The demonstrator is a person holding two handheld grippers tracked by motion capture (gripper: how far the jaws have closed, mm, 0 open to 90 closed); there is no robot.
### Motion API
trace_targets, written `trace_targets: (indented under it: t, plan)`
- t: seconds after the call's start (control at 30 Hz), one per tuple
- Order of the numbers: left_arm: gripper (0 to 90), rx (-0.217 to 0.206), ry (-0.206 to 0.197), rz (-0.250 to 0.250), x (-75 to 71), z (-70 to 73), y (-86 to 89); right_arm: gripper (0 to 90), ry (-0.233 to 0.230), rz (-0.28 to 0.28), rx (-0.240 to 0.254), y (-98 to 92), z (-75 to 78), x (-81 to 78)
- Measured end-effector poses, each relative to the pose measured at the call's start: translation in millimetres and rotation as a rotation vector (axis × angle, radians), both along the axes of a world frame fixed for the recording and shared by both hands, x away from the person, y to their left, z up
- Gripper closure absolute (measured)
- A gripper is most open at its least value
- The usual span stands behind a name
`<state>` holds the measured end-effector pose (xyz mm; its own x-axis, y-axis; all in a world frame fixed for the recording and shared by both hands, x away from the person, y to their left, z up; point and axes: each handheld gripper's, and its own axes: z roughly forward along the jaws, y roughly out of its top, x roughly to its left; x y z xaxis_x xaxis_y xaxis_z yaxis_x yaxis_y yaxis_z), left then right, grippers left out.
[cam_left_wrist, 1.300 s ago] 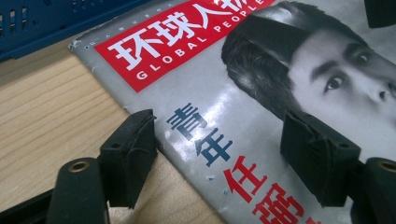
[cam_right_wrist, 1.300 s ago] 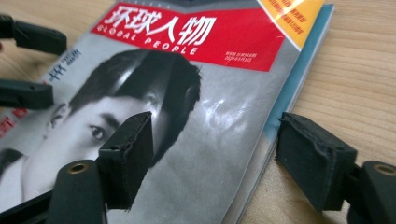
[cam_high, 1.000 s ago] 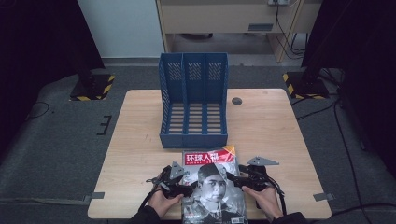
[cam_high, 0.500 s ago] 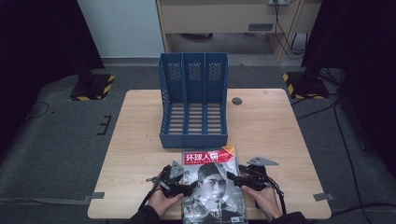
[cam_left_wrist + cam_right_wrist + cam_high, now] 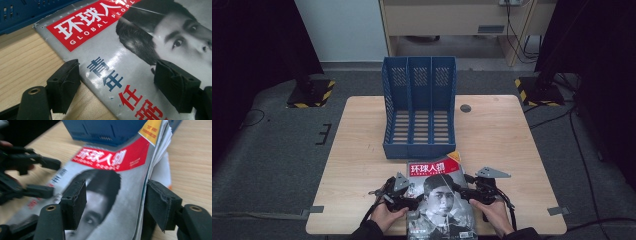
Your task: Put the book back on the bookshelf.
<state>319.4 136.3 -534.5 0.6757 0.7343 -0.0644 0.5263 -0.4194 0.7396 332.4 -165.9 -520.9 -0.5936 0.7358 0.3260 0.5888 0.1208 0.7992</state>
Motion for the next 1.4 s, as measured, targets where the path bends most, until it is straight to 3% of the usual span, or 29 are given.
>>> trace_targets:
  t: [0.03,0.17,0.43,0.63,0.77,0.87,0.97,1.17,1.3,1.4]
  plan:
    - [20.0,0.000,0.000,0.000,0.0,0.0,0.0,34.2,-0.005,-0.004,-0.017,-0.3,-1.7,1.0]
    - [20.0,-0.001,0.000,0.000,0.1,-0.1,0.1,34.1,0.046,-0.029,-0.063,-2.0,-6.2,2.9]
    - [19.5,-0.001,0.001,-0.001,0.3,0.0,0.2,32.2,0.065,-0.032,-0.079,-3.7,-10.3,6.9]
    - [19.2,-0.001,0.001,-0.001,0.3,0.0,0.2,33.8,-0.001,0.028,-0.008,1.4,-3.7,6.3]
    - [18.9,0.002,0.001,-0.003,0.4,-0.1,0.0,32.3,0.002,0.017,-0.066,5.1,-7.7,6.6]
    - [18.7,-0.001,0.002,-0.001,0.9,-0.1,0.1,33.6,0.067,-0.002,-0.116,3.6,-12.6,9.4]
    - [18.4,-0.001,0.002,-0.001,1.1,-0.2,-0.1,33.0,0.072,0.007,-0.112,5.1,-13.1,9.1]
    - [18.3,-0.001,0.002,-0.002,1.2,-0.2,0.0,35.0,0.040,0.052,-0.046,9.4,-8.0,7.4]
    - [18.1,-0.005,0.004,-0.002,1.3,-0.2,0.2,35.8,0.071,0.051,-0.090,13.3,-13.8,9.1]
    - [17.9,-0.006,0.005,-0.001,1.8,-0.2,0.6,41.1,0.087,0.052,-0.083,10.9,-12.6,10.8]
